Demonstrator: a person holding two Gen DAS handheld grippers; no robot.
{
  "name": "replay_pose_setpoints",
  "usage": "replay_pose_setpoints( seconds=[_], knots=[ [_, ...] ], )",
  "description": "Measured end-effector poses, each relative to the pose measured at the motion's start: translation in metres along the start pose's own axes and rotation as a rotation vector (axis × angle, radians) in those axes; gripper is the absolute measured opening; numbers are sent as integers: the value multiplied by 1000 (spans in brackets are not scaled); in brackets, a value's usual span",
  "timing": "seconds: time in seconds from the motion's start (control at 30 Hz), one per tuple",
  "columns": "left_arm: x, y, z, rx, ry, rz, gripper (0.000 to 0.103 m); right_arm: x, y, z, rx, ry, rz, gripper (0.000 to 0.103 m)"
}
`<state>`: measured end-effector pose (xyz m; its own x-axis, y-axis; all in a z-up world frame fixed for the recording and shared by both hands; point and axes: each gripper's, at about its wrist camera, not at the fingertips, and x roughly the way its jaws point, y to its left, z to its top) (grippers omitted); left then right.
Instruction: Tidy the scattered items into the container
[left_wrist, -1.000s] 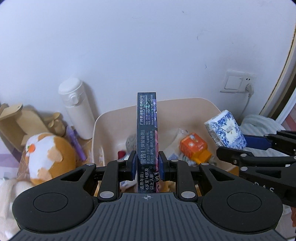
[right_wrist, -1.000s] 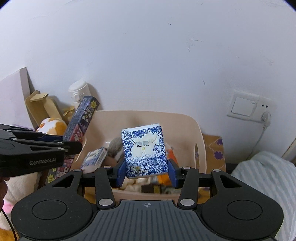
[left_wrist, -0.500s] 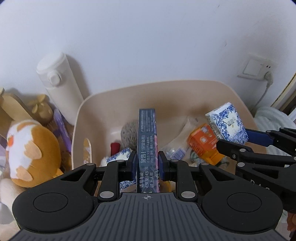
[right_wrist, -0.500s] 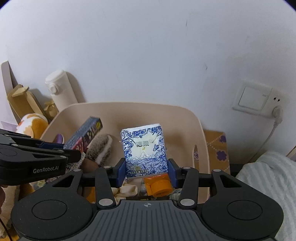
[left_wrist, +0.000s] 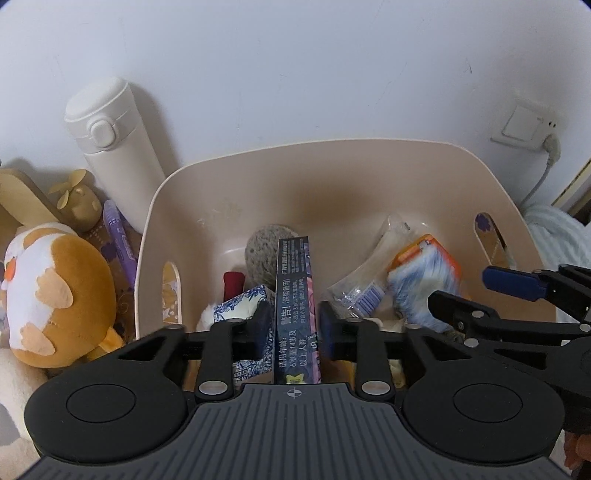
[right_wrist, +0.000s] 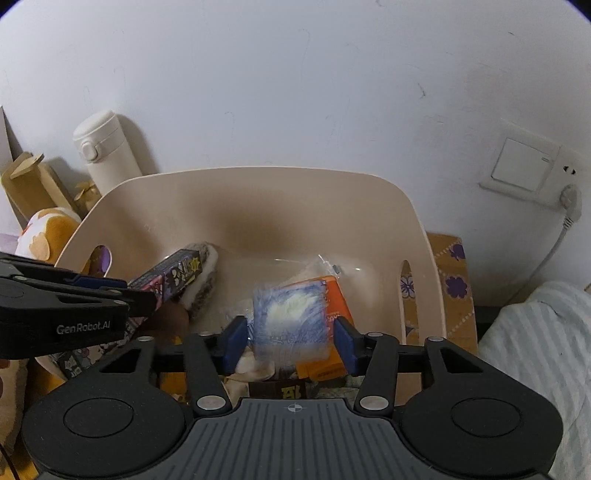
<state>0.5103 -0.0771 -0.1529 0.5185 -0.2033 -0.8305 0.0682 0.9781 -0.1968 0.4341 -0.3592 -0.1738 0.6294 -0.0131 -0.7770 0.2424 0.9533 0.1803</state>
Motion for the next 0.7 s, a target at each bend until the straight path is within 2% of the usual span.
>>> replay_pose_setpoints(
  seconds=[0.03, 0.1, 0.23, 0.33, 0.47, 0.7],
  knots=[
    [-2, 2, 0, -7, -8, -2, 59, -2, 0, 1, 3, -7, -5, 69],
    [-9, 5, 0, -17, -29, -4, 66, -8, 1, 2, 9, -26, -15, 77],
    [-26, 9, 2, -26, -53, -15, 73, -27, -1, 5, 48, -59, -33, 91],
    [-46, 14, -1, -69, -86, -31, 75, -41, -2, 7, 87, -78, -43, 102],
    [-70, 18, -6, -105, -109, -43, 75, -63, 2, 6, 100, -100, -44, 103],
    [-116, 13, -19, -37, -172, 7, 75, -101, 21, 0, 62, -143, -83, 103]
  ],
)
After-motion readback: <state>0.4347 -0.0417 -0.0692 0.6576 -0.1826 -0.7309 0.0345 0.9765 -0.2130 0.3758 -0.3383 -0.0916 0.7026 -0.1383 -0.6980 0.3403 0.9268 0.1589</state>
